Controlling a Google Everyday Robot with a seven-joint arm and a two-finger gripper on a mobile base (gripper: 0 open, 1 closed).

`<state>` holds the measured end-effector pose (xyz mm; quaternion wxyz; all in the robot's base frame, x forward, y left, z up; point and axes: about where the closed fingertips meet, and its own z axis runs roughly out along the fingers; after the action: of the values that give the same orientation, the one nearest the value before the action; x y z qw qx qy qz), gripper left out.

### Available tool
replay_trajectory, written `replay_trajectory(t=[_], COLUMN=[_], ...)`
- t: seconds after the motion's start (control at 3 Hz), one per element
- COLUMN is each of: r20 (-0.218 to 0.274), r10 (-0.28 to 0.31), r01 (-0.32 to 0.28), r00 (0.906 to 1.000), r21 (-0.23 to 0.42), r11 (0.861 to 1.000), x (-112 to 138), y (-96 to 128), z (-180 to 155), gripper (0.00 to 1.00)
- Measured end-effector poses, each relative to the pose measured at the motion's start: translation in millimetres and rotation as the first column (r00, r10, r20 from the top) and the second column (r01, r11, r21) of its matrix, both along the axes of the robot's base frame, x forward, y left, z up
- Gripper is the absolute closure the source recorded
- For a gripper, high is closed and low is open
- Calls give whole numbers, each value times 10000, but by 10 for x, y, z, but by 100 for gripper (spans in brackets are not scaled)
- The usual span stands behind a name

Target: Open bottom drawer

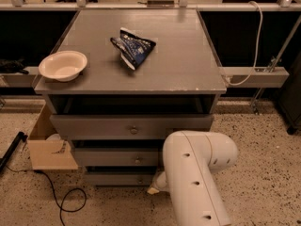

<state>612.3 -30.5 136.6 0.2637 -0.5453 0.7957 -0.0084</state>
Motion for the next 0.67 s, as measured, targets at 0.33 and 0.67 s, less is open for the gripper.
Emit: replay_trajectory(t=[0.33,0.67], r20=[0,0], r10=[0,1], r01=[0,-1], r00=[10000,10000], r21=[0,0], r11=[10000,10000], x=[0,4], y=[0,0], z=[31,111], gripper=[50,73])
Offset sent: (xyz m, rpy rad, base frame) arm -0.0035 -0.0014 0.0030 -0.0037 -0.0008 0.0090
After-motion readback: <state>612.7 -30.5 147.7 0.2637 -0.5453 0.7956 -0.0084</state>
